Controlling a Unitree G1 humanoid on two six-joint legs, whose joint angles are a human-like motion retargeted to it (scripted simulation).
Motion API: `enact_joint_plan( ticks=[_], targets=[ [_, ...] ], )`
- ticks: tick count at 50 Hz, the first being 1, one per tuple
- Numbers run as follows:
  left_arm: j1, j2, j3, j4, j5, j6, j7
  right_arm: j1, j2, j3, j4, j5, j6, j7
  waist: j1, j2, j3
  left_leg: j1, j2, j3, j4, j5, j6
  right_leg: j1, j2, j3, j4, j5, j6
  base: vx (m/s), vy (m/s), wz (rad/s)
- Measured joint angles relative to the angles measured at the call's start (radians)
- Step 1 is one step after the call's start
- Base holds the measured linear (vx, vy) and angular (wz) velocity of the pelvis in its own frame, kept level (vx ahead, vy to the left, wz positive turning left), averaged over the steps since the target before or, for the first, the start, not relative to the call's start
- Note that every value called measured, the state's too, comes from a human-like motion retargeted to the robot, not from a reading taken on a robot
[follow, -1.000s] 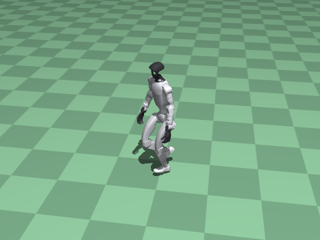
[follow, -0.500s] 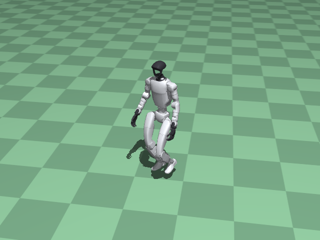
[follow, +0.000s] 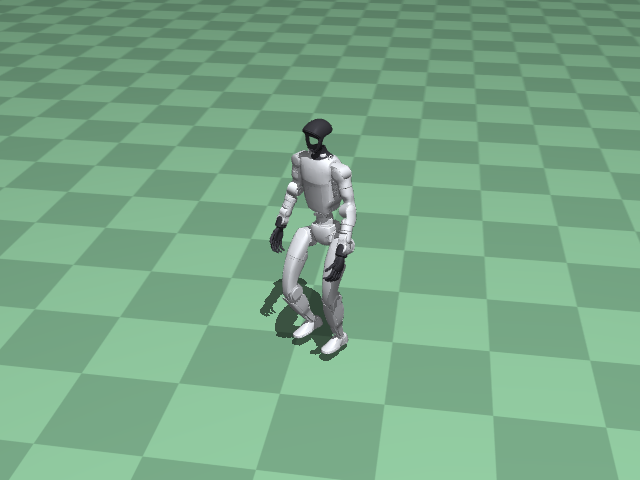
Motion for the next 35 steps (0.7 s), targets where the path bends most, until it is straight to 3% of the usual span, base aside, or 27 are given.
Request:
enact_joint_plan(
  ticks=[6, 15, 23, 25, 35],
  targets=[
    [0.012, -0.015, -0.007, 0.000, -0.020, -0.012, -0.017, 0.022, 0.022, -0.002, 0.092, -0.010, 0.019, 0.020, 0.056, -0.001, 0.009, 0.026, 0.019, -0.044, 0.116, -0.094, 0.006, 0.093, 0.064, 0.025, -0.099, -0.020, -0.026, 0.22, -0.12, 0.14],
    [0.088, -0.071, -0.001, 0.137, -0.053, 0.002, -0.044, -0.034, 0.042, 0.008, 0.075, 0.004, -0.016, -0.020, 0.136, 0.048, 0.043, 0.080, 0.146, -0.074, 0.189, -0.162, -0.018, 0.315, 0.179, -0.051, -0.363, 0.022, -0.055, 0.14, -0.07, 0.16],
    [0.112, -0.088, -0.001, 0.189, -0.098, -0.013, -0.029, -0.044, 0.059, 0.013, 0.058, 0.037, -0.043, -0.055, 0.162, 0.039, 0.049, 0.099, 0.166, -0.080, 0.168, -0.185, -0.039, 0.356, 0.178, -0.105, -0.387, 0.016, -0.043, 0.04, 0.02, 0.38],
    [0.087, -0.082, -0.006, 0.195, -0.108, -0.021, -0.025, -0.064, 0.064, 0.012, 0.073, 0.041, -0.047, -0.059, 0.162, 0.012, 0.029, 0.131, 0.139, -0.088, 0.023, -0.127, -0.041, 0.366, 0.156, -0.116, -0.465, 0.043, -0.040, 0.07, 0.04, 0.59],
    [0.048, -0.078, -0.079, 0.130, -0.096, -0.065, 0.026, -0.045, 0.059, 0.058, 0.000, -0.002, -0.090, -0.137, 0.189, -0.048, 0.083, 0.090, 0.070, -0.138, 0.022, -0.100, -0.068, 0.250, 0.069, -0.133, -0.233, 0.013, -0.018, -0.04, 0.05, 0.68]
  ],
)
